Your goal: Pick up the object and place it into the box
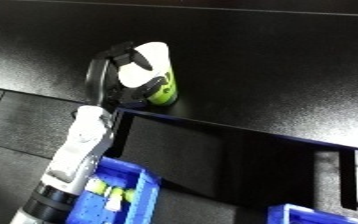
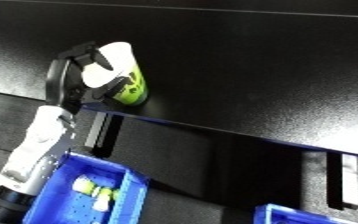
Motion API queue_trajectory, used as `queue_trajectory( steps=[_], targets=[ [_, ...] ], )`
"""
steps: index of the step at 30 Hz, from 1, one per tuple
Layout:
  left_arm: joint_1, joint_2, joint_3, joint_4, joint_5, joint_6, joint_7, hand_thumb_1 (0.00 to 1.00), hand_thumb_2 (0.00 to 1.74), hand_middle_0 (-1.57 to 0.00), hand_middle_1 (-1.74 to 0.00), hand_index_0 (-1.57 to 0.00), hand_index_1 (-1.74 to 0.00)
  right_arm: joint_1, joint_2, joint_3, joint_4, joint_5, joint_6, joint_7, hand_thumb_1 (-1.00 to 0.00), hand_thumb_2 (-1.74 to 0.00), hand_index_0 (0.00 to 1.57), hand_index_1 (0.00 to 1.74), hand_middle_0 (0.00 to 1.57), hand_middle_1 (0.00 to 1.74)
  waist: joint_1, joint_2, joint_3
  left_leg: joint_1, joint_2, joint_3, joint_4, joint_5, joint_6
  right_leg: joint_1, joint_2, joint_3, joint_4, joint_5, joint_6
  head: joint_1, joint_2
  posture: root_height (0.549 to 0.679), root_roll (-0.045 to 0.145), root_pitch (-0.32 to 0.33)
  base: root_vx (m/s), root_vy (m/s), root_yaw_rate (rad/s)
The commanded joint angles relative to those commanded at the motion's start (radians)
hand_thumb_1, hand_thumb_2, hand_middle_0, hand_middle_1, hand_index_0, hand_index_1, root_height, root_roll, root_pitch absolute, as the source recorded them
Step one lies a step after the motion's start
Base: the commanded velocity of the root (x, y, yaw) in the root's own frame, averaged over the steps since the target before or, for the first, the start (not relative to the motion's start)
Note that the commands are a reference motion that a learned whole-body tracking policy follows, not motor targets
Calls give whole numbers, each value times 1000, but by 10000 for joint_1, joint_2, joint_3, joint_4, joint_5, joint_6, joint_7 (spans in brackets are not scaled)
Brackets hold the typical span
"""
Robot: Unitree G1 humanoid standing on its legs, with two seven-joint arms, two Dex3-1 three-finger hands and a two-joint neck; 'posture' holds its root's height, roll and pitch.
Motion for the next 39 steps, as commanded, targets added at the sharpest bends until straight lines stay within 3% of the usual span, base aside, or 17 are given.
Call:
queue_trajectory(
  steps=[6, 15, 17, 22, 28, 29, 33, 39],
  targets=[
    [1937, 70, 1638, -23, 384, -1239, 772, 750, 1305, -1178, -1305, -1178, -1305, 356, 54, -359, -46, 102, -250, -168, 0, 0, 0, 0, 0, 0, 378, 163, 41, -41, -183, -159, -77, 99, -53, 63, -109, -175, 103, -148, -105, 284, -4, 625, 61, -104, -23, 3, 123],
    [3254, 248, 3082, 1588, 411, -3129, 2339, 750, 1305, -1178, -1305, -1178, -1305, 524, -73, -539, 131, 231, -437, -107, 0, 0, 0, 0, 0, 0, 660, 222, 31, -59, -224, -271, -196, 232, -90, 186, -141, -328, 121, -330, -212, -983, -71, 626, 69, -102, -18, 11, 75],
    [3296, 261, 3142, 1822, 445, -3221, 2464, 750, 1305, -1178, -1305, -1178, -1305, 502, -81, -543, 159, 248, -427, -96, 0, 0, 0, 0, 0, 0, 683, 214, 32, -68, -224, -284, -199, 244, -91, 210, -141, -347, 116, -341, -216, -1227, -137, 626, 69, -102, -11, -7, 68],
    [3318, 316, 3121, 3547, 800, -3270, 3191, 750, 1305, -1178, -1305, -1178, -1305, 283, -52, -445, 267, 350, -252, -195, 0, 0, 0, 0, 0, 0, 776, 139, 30, -159, -225, -377, -268, 366, -66, 352, -108, -452, 57, -416, -238, -3281, -861, 627, 68, -100, -12, -2, 78],
    [3031, 627, 2995, 5158, 56, -2752, 3188, 750, 1305, -1178, -1305, -1178, -1305, 182, 30, -280, 545, 380, -267, -125, 0, 0, 0, 0, 0, 0, 788, -10, 2, -227, -164, -511, -516, 569, -44, 454, -41, -512, -22, -500, -251, -4504, -986, 627, 61, -96, 0, 0, 56],
    [2844, 830, 3038, 5858, -201, -2553, 2972, 650, 1131, -1020, -1131, -1020, -1131, 183, 40, -212, 739, 385, -368, 1, 0, 0, 0, 0, 0, 0, 754, -117, -14, -216, -105, -537, -653, 651, -48, 499, 12, -532, -92, -515, -261, -4882, -969, 627, 58, -94, -10, 0, 28],
    [2453, 1156, 3181, 7288, -545, -2174, 2624, 450, 783, -706, -783, -706, -783, 165, 33, -78, 1094, 352, -600, 263, 0, 0, 0, 0, 0, 0, 622, -366, -20, -217, 23, -524, -856, 769, -76, 561, 154, -526, -269, -511, -287, -5289, -922, 628, 53, -89, -20, 4, 18],
    [1937, 1674, 3268, 9251, -909, -1723, 1930, 150, 261, -235, -261, -235, -261, 70, -79, 17, 1395, 301, -758, 489, 0, 0, 0, 0, 0, 0, 437, -631, 24, -236, 167, -445, -982, 826, -109, 614, 323, -477, -475, -491, -329, -5482, -840, 630, 50, -84, -22, 30, -9]
  ],
)
